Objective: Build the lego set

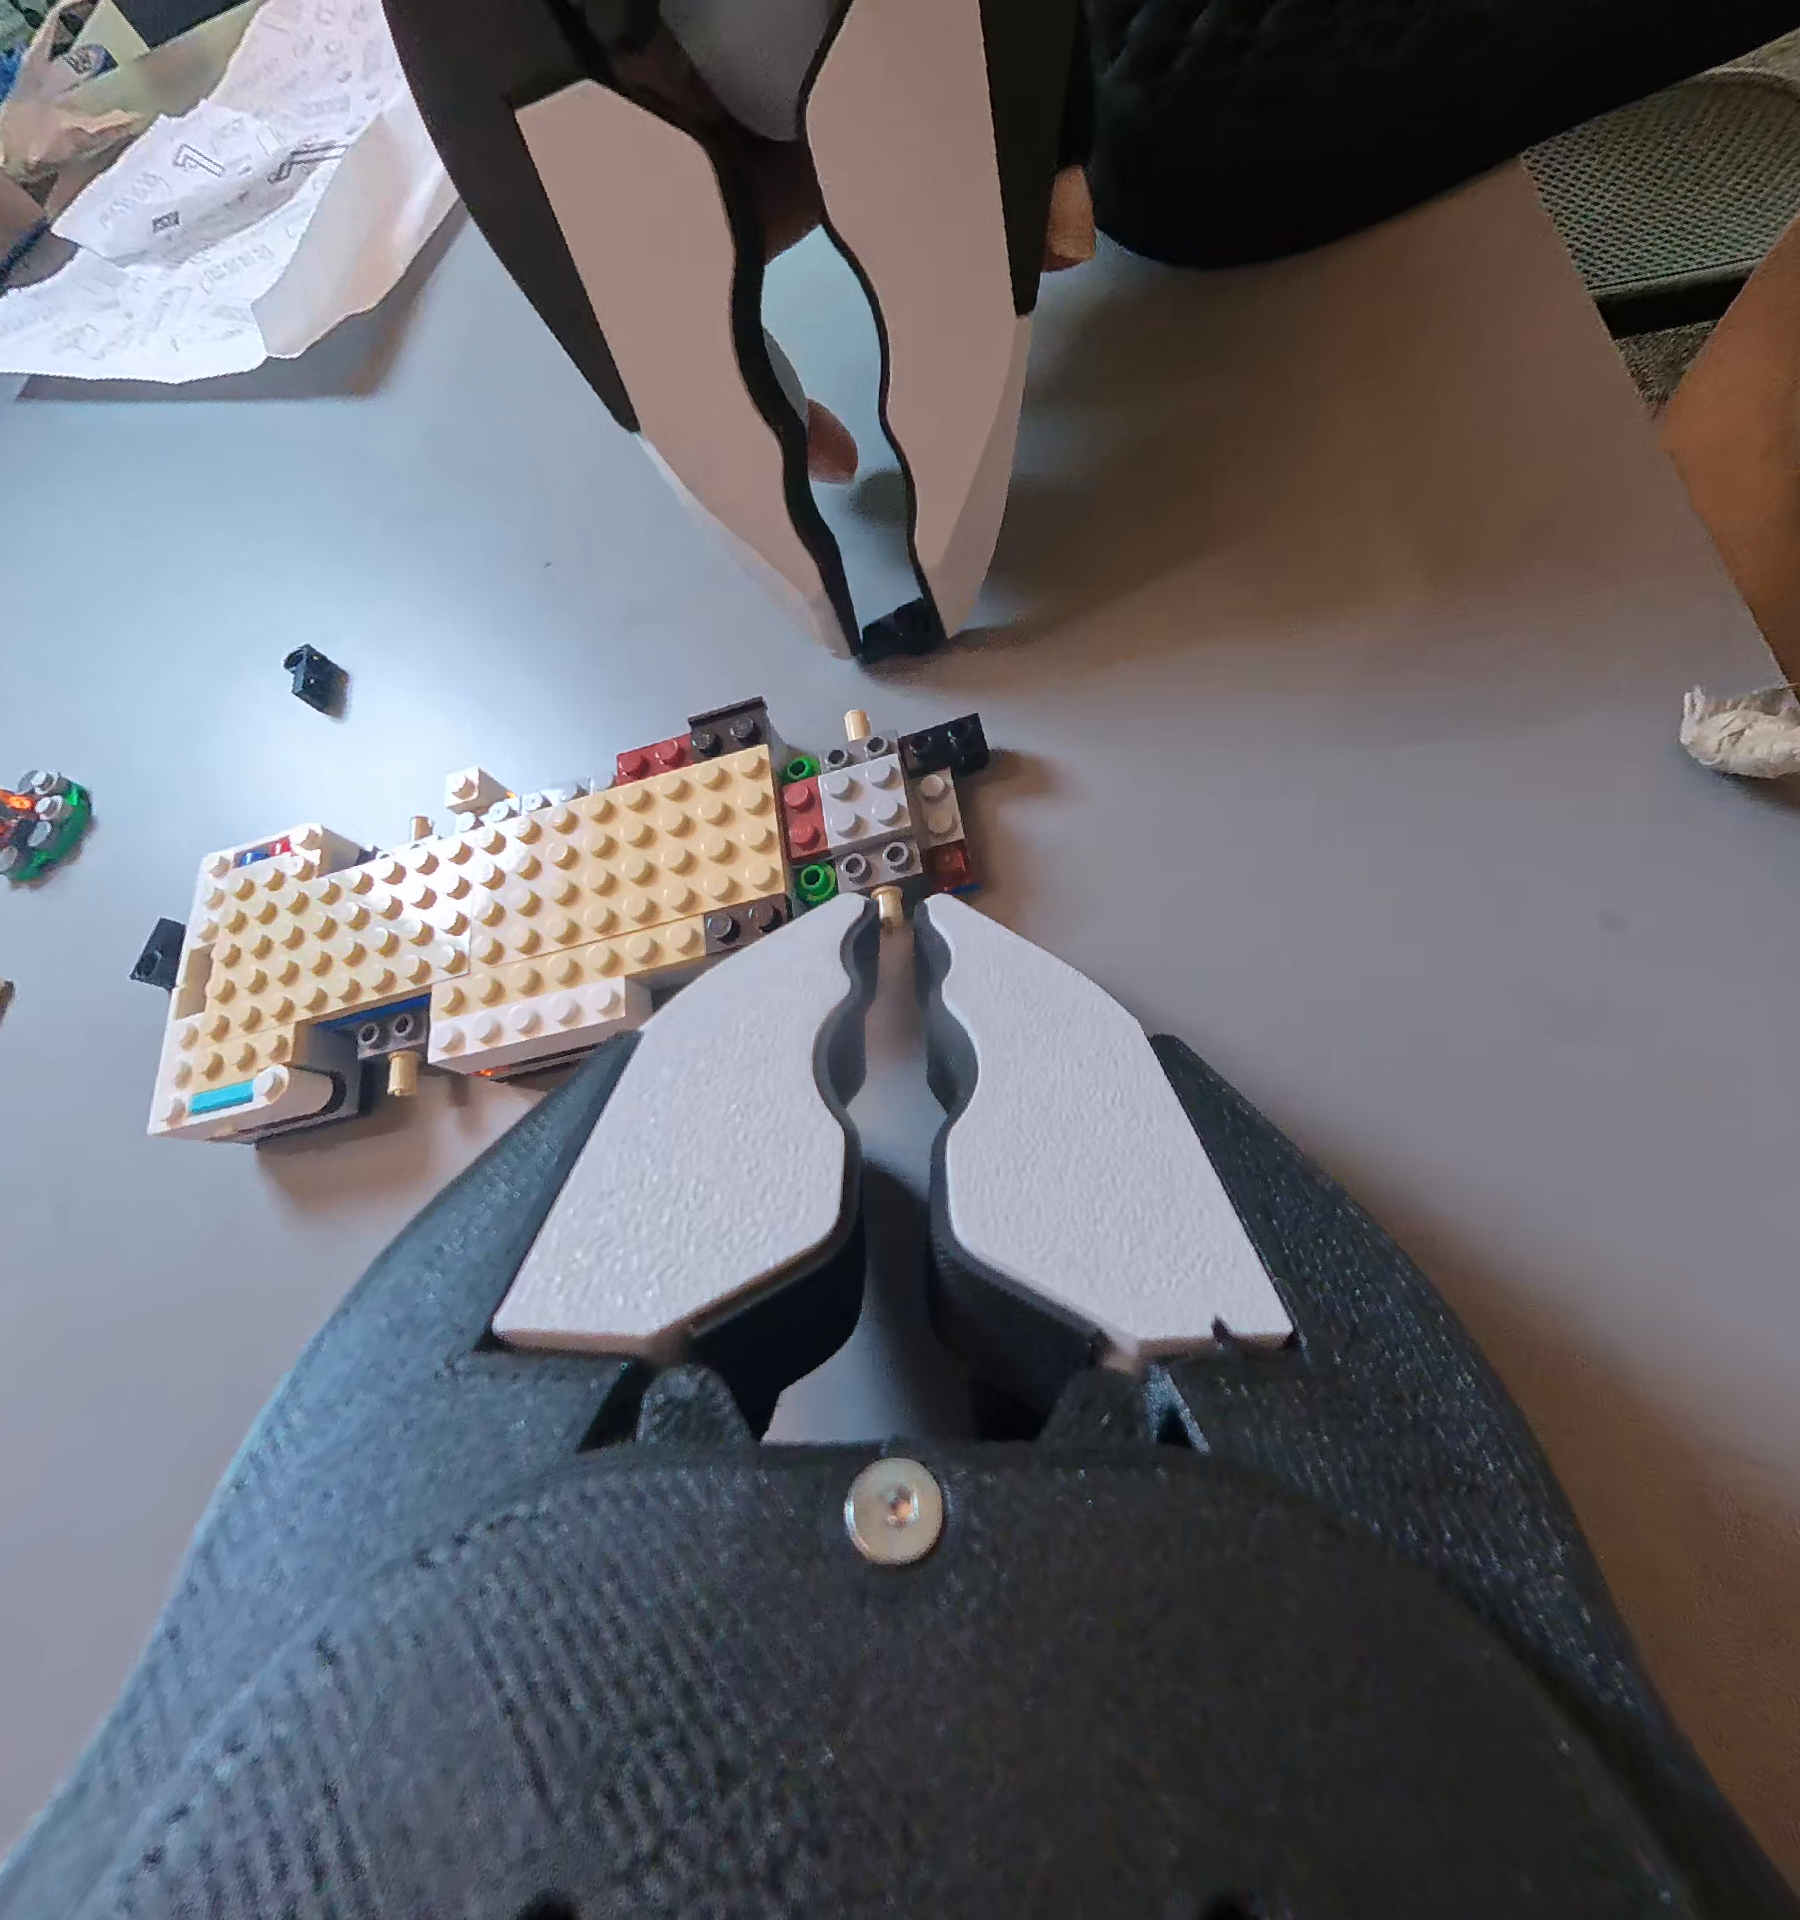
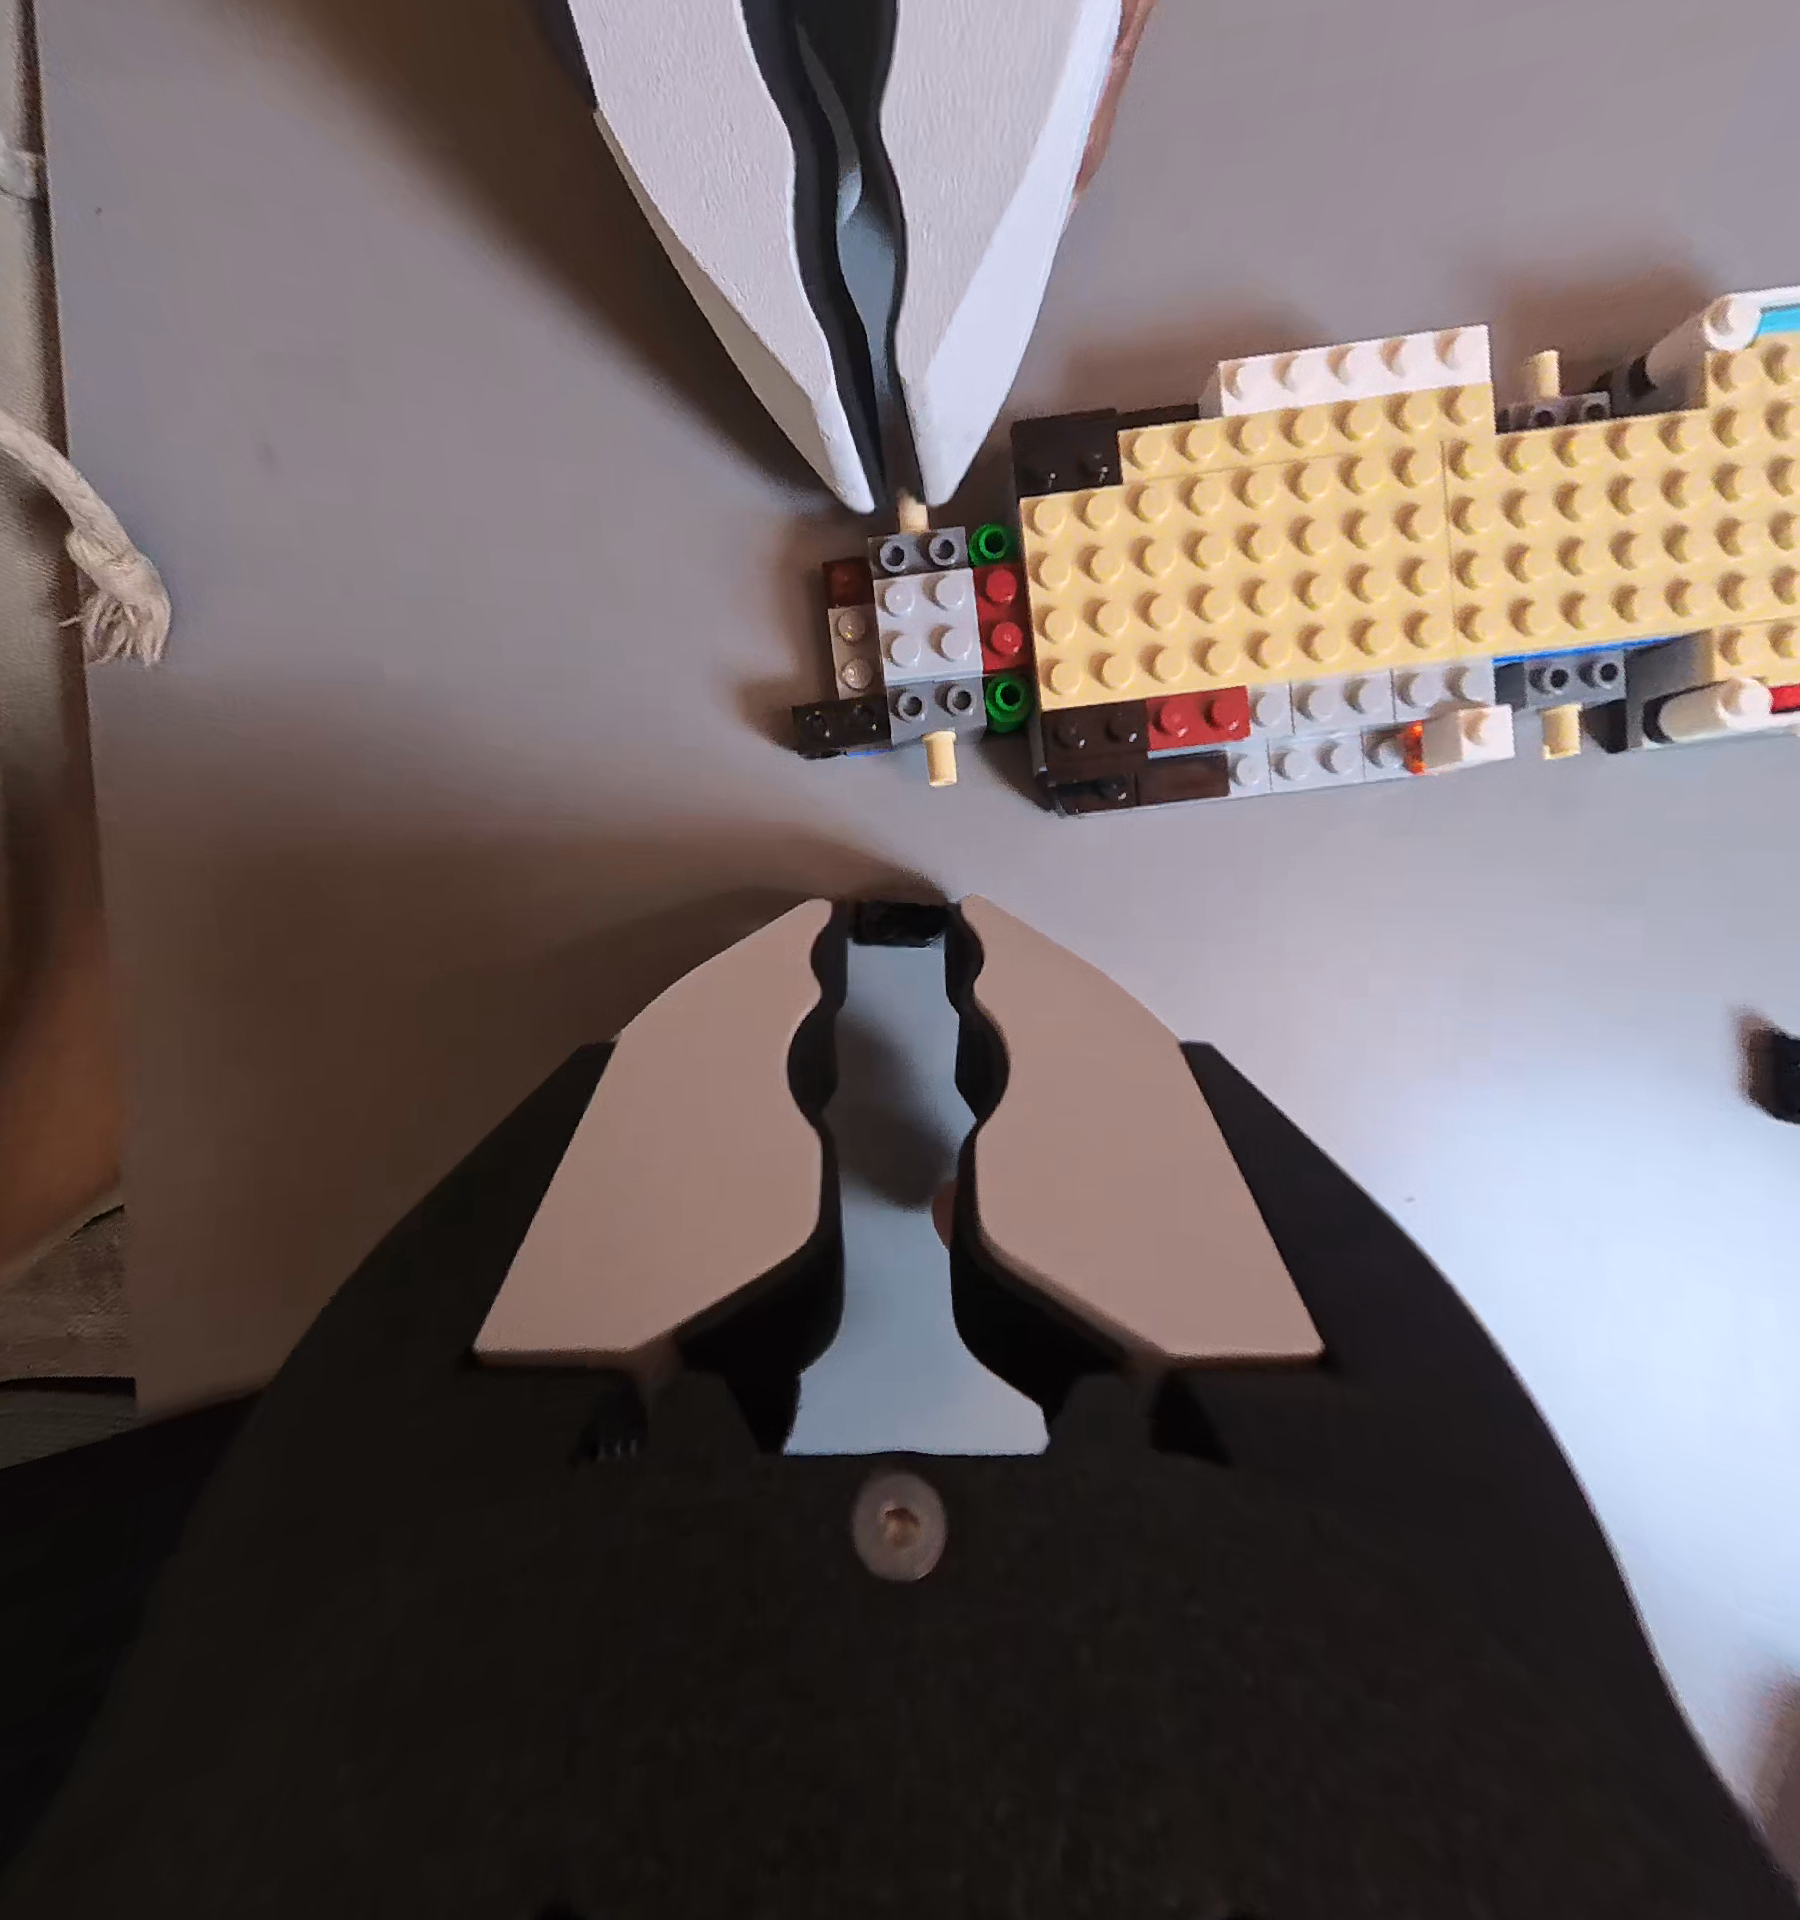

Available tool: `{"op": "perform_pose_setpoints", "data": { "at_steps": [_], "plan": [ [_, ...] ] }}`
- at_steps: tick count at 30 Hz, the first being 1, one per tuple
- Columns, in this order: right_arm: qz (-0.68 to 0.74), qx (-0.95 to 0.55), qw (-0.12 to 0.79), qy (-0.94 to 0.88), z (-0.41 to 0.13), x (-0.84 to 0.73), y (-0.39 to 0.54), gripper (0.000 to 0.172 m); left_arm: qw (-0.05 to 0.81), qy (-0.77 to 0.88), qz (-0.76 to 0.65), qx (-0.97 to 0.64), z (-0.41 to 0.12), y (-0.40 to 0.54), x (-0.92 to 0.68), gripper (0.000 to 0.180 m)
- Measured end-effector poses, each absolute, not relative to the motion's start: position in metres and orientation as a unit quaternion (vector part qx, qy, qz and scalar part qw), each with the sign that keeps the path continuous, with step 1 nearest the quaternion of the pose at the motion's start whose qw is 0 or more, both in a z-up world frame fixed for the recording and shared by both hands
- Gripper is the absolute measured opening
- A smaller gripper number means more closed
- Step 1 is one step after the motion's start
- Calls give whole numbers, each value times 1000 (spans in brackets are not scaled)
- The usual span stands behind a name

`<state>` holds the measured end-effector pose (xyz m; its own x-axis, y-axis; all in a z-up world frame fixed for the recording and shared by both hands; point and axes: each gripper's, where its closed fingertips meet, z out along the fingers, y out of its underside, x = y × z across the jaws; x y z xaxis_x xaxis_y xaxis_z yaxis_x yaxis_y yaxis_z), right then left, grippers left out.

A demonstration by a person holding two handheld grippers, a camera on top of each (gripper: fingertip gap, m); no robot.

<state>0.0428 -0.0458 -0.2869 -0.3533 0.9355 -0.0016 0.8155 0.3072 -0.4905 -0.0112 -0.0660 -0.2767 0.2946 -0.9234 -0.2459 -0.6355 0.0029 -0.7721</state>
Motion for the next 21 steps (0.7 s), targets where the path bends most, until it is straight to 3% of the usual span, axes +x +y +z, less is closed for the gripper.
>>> {"op": "perform_pose_setpoints", "data": {
  "at_steps": [12, 21],
  "plan": [
    [205, -554, 168, -789, -280, 50, -49, 25, 421, 568, -180, -684, -275, -67, -9, 6],
    [199, -545, 161, -799, -286, 48, -52, 16, 425, 567, -168, -685, -276, -65, -8, 6]
  ]
}}
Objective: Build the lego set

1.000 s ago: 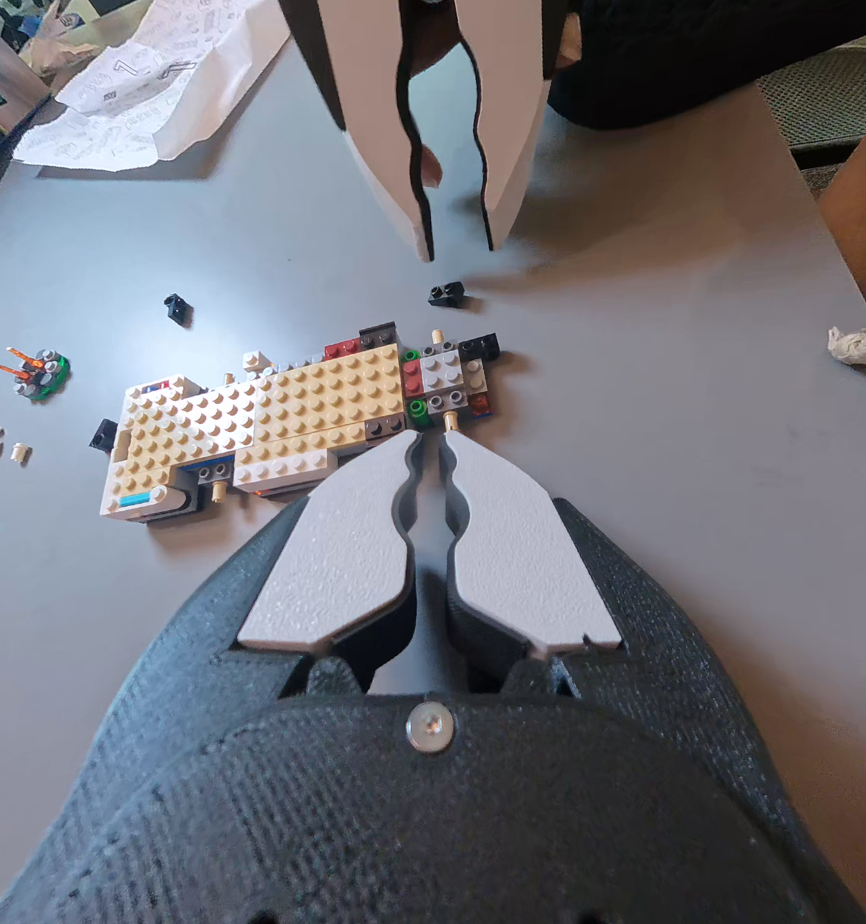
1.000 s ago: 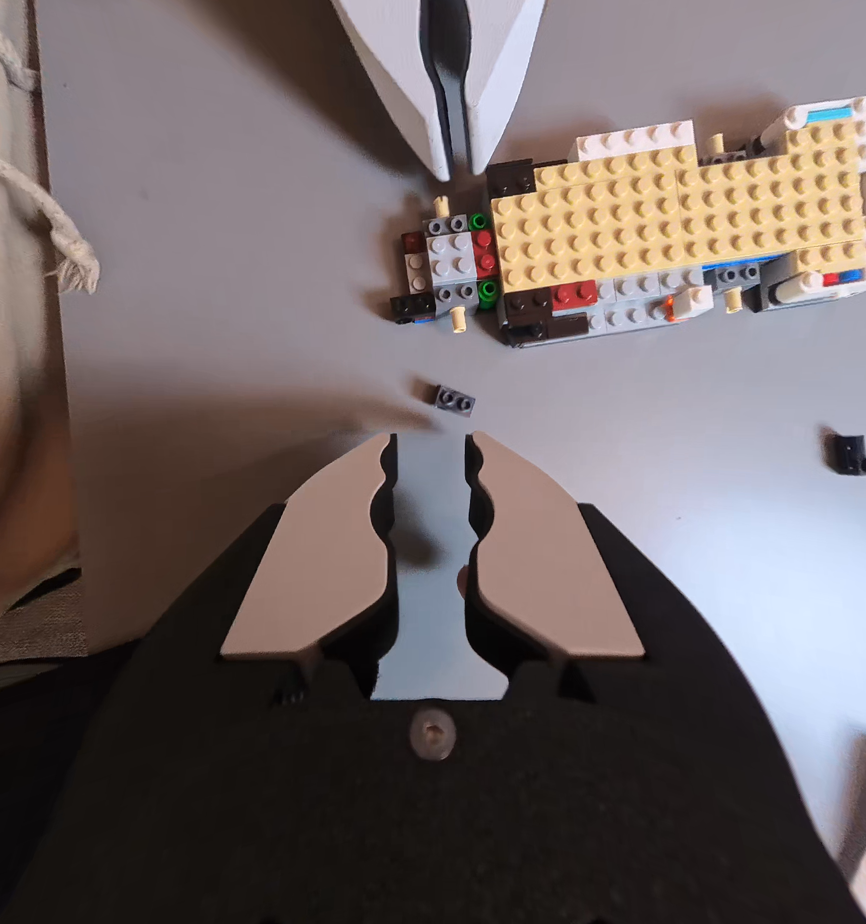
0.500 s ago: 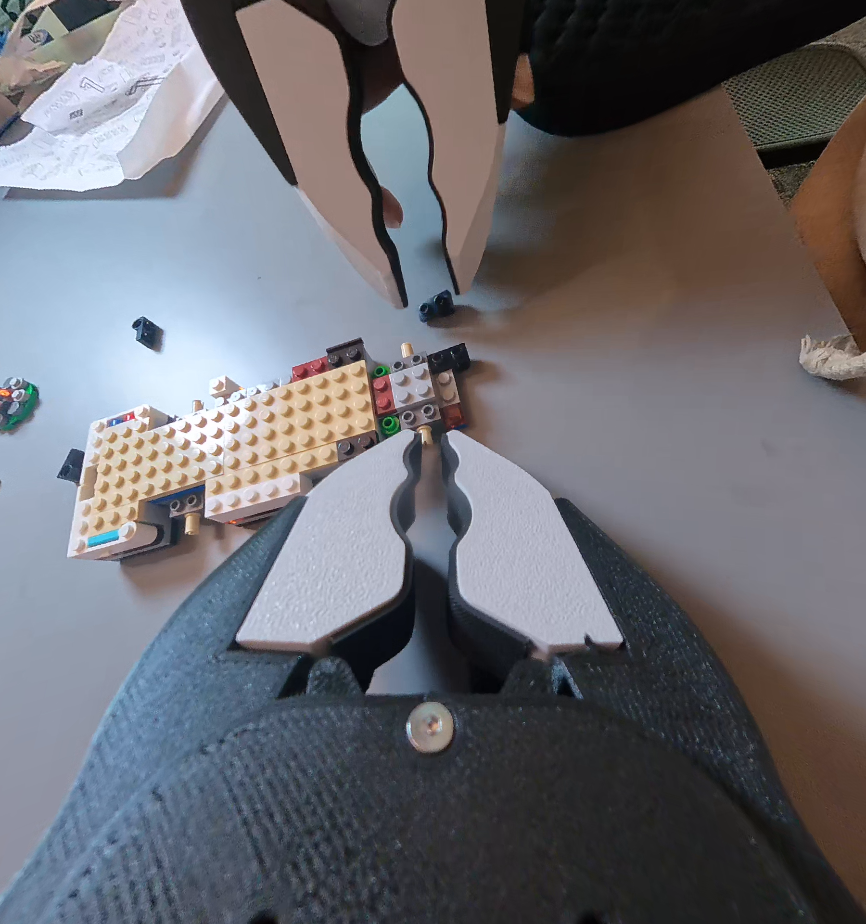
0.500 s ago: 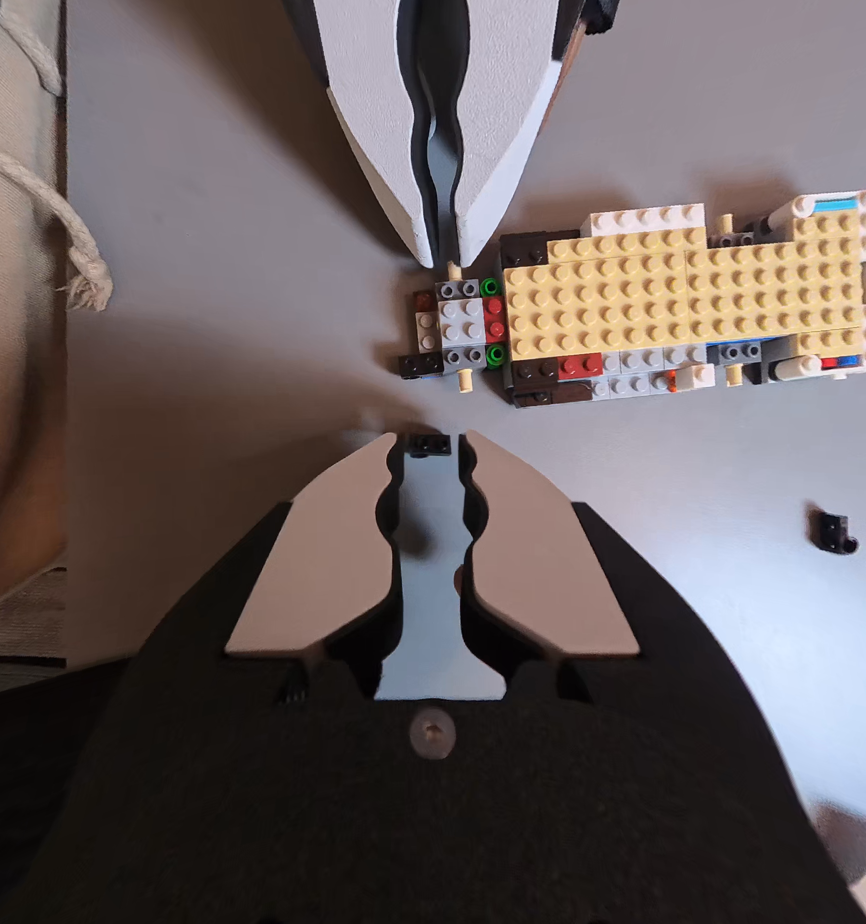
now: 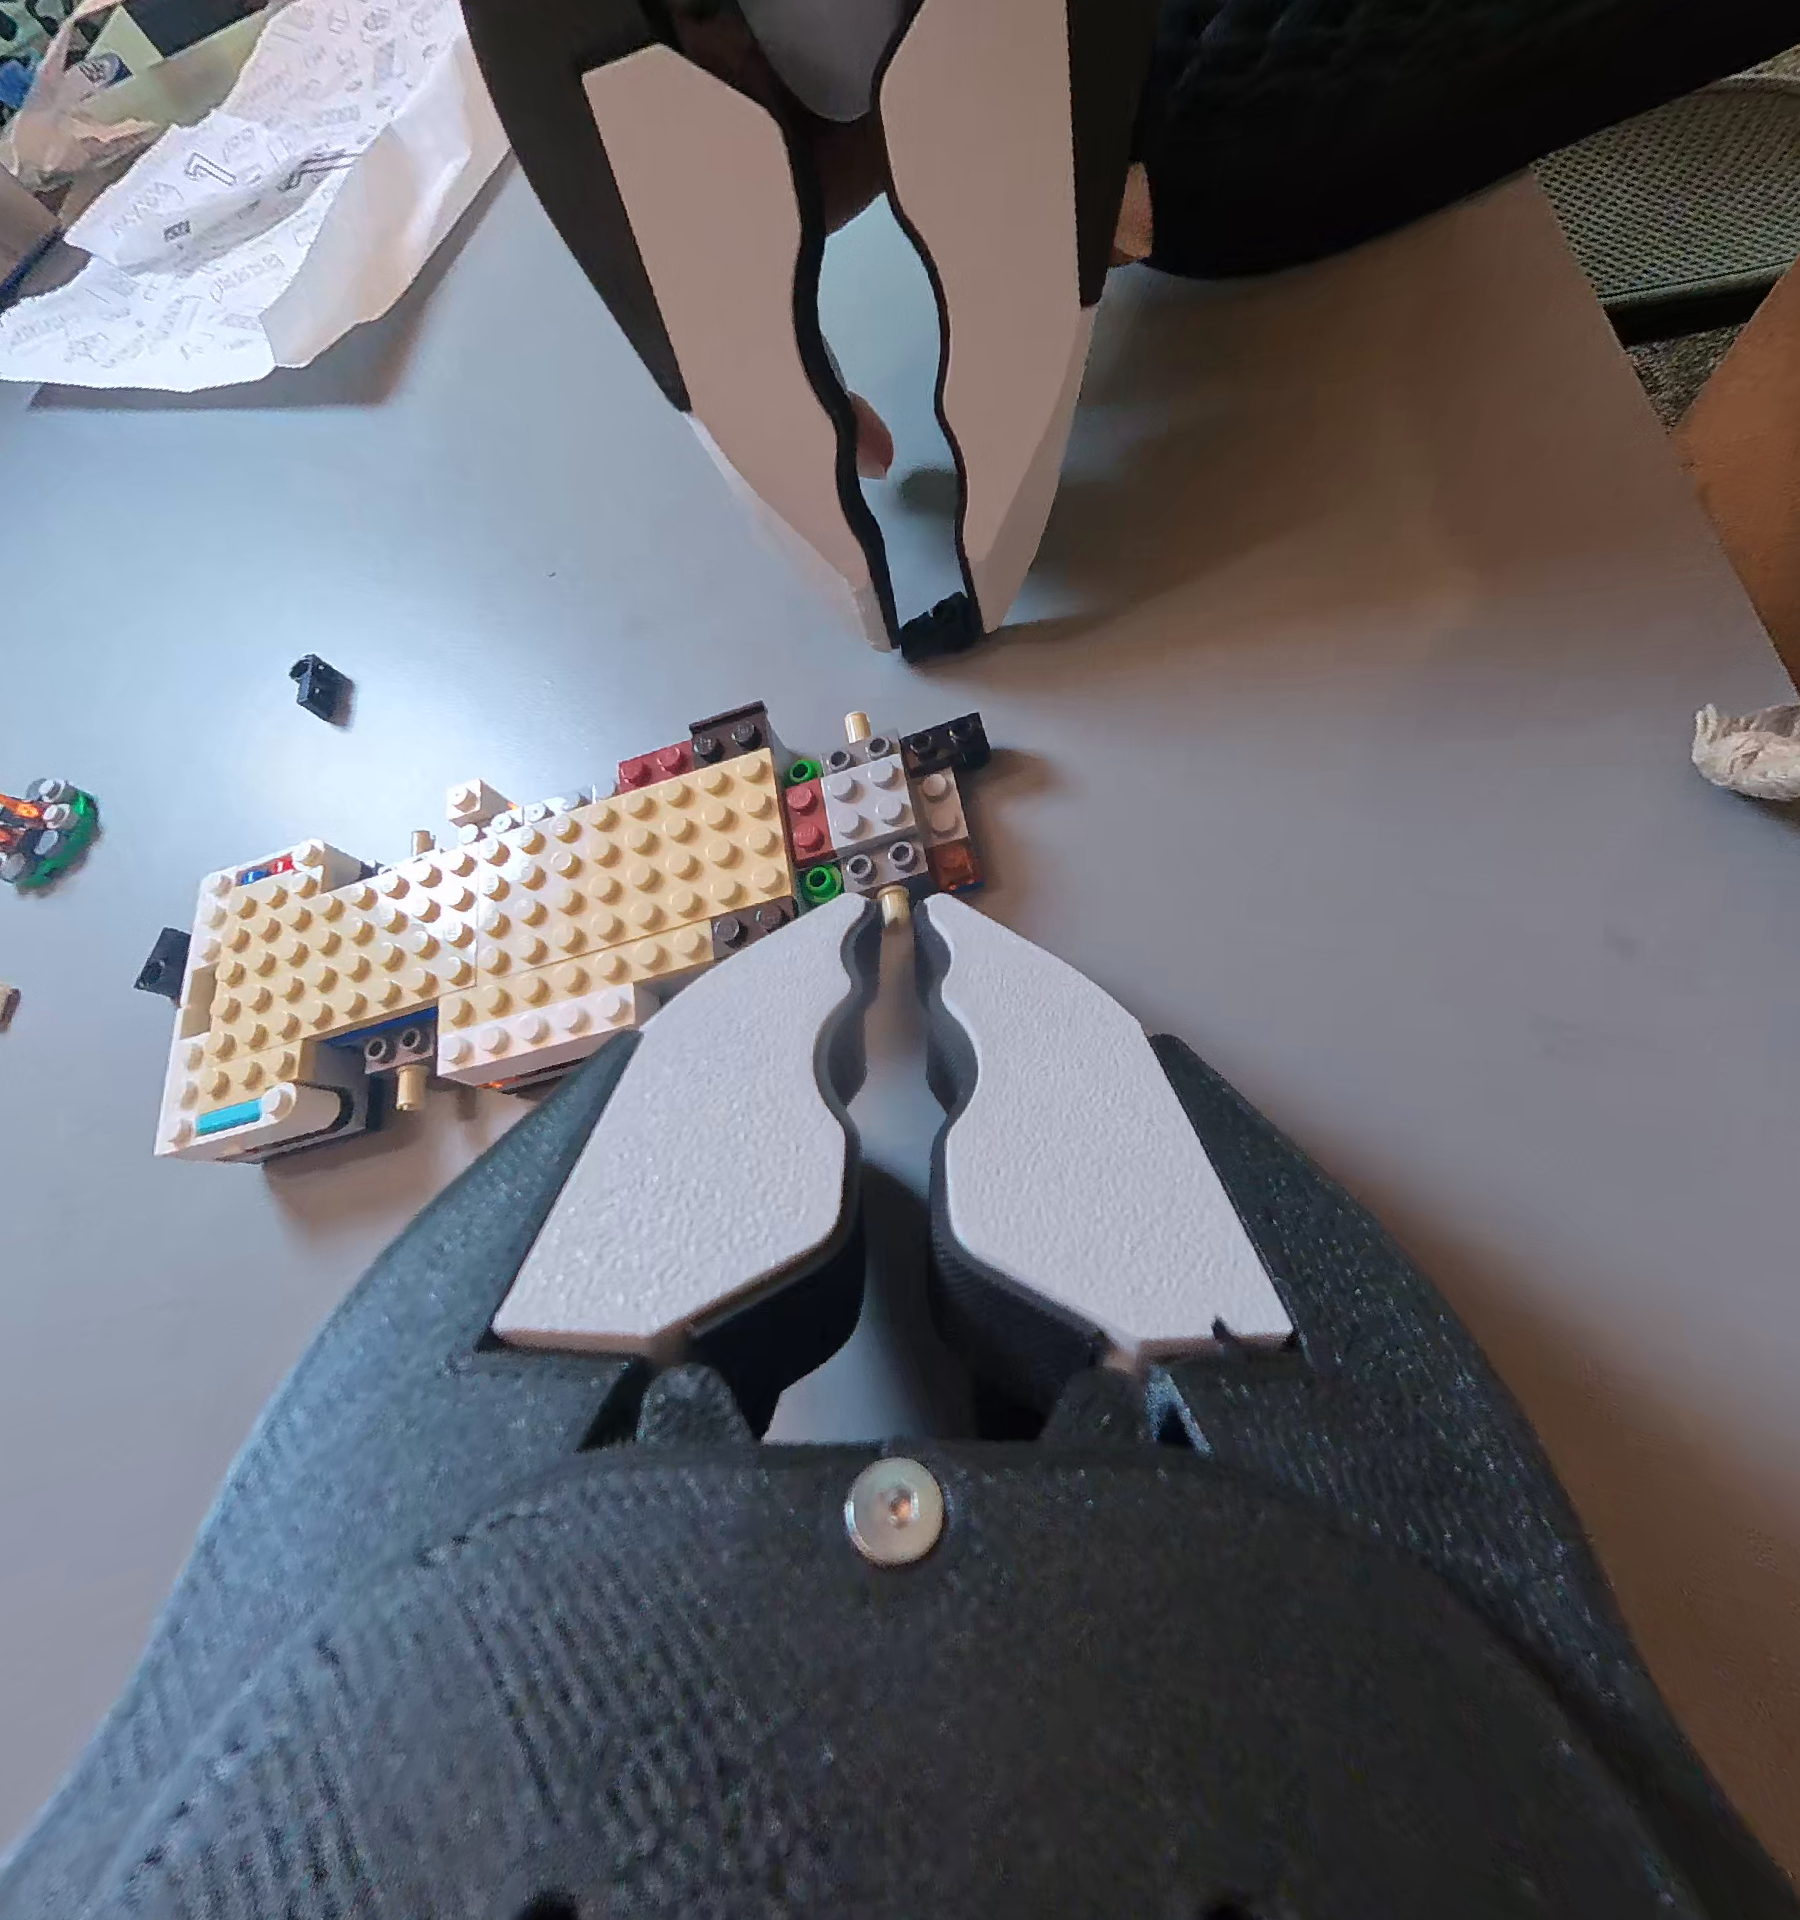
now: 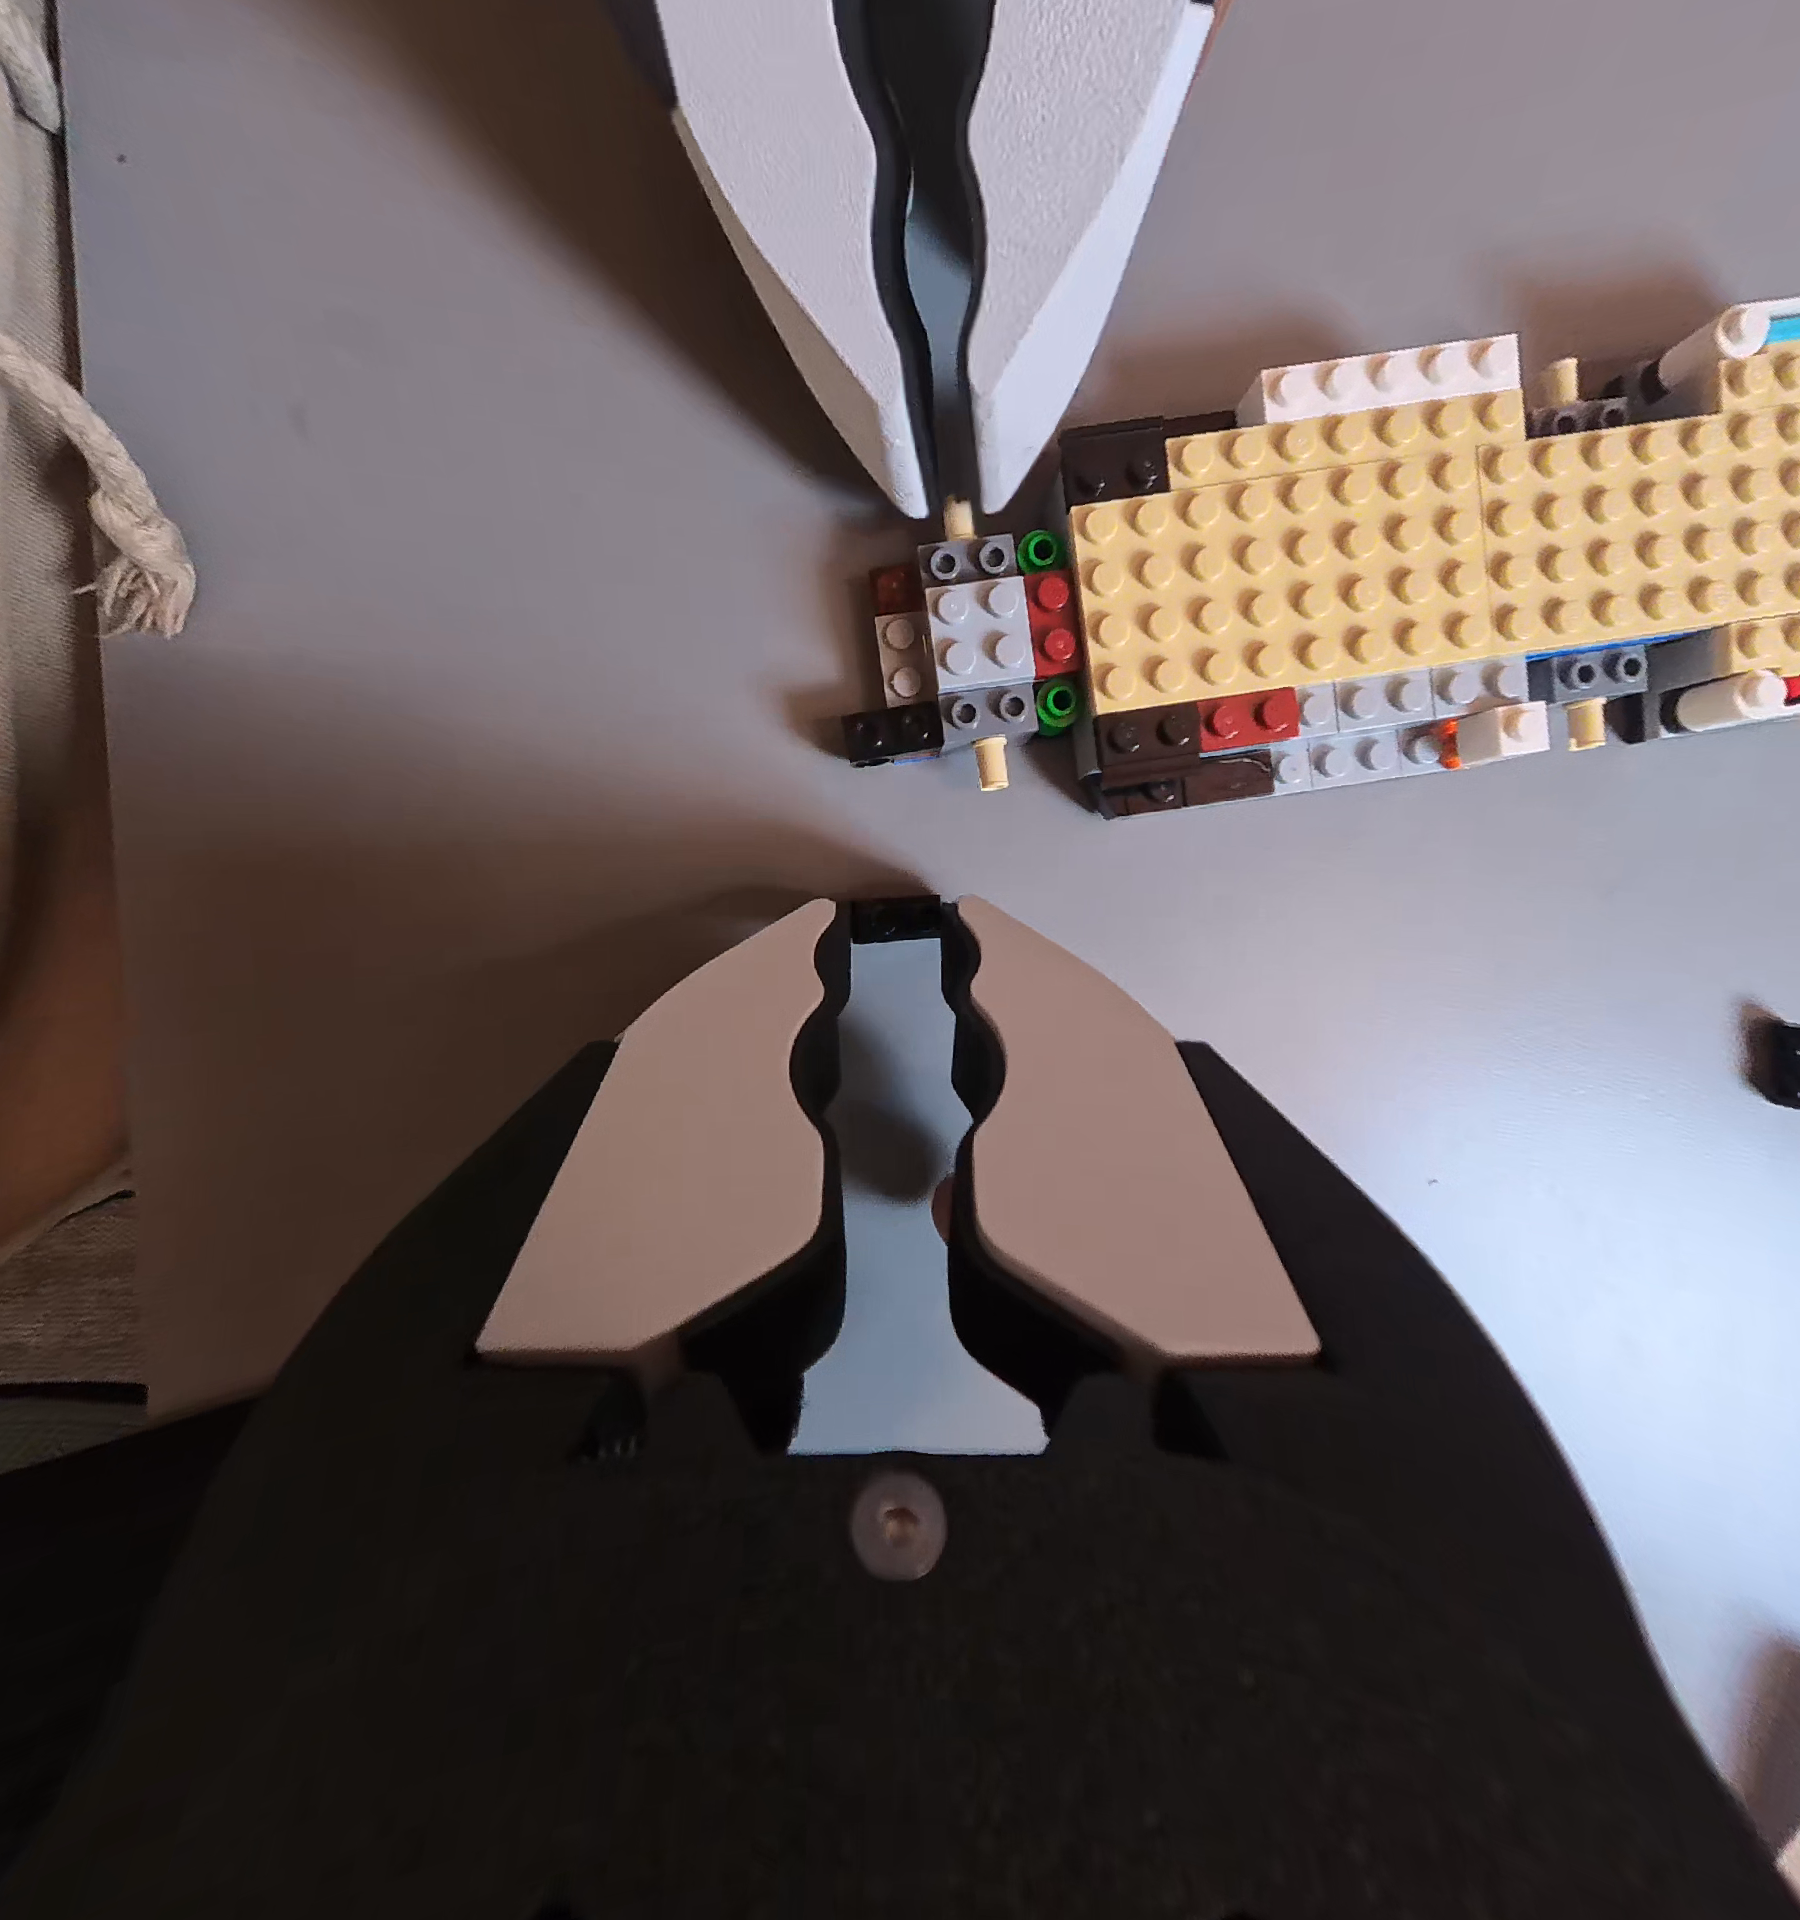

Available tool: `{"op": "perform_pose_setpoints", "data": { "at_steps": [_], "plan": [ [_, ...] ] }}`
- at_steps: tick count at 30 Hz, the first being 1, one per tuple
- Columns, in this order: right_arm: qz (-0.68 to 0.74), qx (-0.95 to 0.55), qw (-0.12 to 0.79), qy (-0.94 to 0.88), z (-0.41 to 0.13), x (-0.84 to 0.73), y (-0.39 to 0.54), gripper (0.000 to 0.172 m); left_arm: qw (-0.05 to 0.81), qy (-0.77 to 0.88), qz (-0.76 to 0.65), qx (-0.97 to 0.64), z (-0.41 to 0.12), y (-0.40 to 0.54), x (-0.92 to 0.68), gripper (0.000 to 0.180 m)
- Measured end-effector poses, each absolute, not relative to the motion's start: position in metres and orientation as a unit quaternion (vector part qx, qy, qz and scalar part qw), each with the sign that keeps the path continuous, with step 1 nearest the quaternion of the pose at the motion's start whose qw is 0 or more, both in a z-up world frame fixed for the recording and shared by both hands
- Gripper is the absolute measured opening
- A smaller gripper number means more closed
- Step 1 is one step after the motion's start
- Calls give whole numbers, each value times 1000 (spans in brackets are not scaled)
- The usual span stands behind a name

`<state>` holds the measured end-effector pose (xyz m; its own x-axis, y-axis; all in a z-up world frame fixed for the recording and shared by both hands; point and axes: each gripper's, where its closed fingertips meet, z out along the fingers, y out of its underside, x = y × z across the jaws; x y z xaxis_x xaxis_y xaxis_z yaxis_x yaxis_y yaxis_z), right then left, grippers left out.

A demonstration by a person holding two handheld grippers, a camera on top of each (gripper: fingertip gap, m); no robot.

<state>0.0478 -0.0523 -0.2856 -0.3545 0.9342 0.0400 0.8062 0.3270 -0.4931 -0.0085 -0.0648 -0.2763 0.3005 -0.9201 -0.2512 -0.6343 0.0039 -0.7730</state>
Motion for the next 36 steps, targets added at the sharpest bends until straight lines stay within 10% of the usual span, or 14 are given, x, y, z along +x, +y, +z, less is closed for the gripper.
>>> {"op": "perform_pose_setpoints", "data": {
  "at_steps": [36],
  "plan": [
    [139, -472, 289, -821, -281, 23, -68, 18, 414, 547, -179, -706, -277, -63, 0, 4]
  ]
}}
